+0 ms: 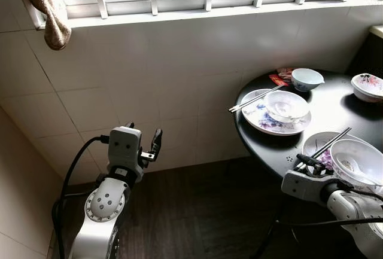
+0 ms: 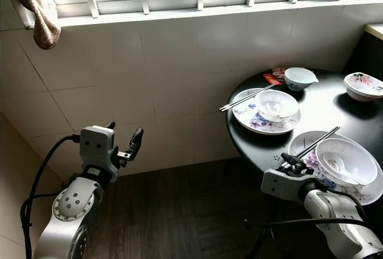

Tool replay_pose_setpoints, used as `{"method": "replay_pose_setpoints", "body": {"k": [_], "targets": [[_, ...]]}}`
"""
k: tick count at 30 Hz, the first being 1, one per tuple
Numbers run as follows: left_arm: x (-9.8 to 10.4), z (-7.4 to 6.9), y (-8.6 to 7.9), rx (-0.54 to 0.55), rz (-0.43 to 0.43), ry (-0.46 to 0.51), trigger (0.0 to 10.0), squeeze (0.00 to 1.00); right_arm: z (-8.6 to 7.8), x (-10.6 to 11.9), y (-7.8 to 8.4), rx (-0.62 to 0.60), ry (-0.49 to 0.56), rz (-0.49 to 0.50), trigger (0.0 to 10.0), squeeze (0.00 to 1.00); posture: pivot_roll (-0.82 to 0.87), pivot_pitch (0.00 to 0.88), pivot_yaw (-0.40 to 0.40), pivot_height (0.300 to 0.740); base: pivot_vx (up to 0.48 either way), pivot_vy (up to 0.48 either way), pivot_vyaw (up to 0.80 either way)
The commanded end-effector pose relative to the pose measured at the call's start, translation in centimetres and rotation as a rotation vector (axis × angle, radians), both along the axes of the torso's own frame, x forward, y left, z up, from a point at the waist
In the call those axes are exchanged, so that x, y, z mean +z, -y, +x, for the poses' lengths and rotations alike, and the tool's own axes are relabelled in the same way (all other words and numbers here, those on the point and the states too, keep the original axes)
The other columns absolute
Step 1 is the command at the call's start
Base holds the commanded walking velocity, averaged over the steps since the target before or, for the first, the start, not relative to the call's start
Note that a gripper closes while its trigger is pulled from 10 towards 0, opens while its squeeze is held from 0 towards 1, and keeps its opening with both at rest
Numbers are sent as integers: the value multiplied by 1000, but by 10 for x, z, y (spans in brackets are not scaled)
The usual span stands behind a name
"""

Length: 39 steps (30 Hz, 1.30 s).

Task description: Kitchen organization

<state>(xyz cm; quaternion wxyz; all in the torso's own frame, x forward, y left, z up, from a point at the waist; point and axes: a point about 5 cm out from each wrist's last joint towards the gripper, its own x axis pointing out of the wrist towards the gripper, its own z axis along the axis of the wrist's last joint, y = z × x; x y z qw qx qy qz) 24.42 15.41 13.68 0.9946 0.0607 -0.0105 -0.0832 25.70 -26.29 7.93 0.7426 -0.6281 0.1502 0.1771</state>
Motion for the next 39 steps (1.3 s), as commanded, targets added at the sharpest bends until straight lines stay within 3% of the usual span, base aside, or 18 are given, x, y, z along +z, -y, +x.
{"method": "replay_pose_setpoints", "body": {"k": [1,29,39], "targets": [[4,-1,0,-8,-2,8,10000,0,3,4,2,13,28,-16,10000,0,61,0,-20,740,0,0,0],[5,-1,-3,-2,9,7,10000,0,13,-5,2,25,39,69,10000,0,77,0,-17,740,0,0,0],[5,-1,-4,0,12,8,10000,0,17,-7,5,36,40,48,10000,0,85,0,-17,740,0,0,0]]}}
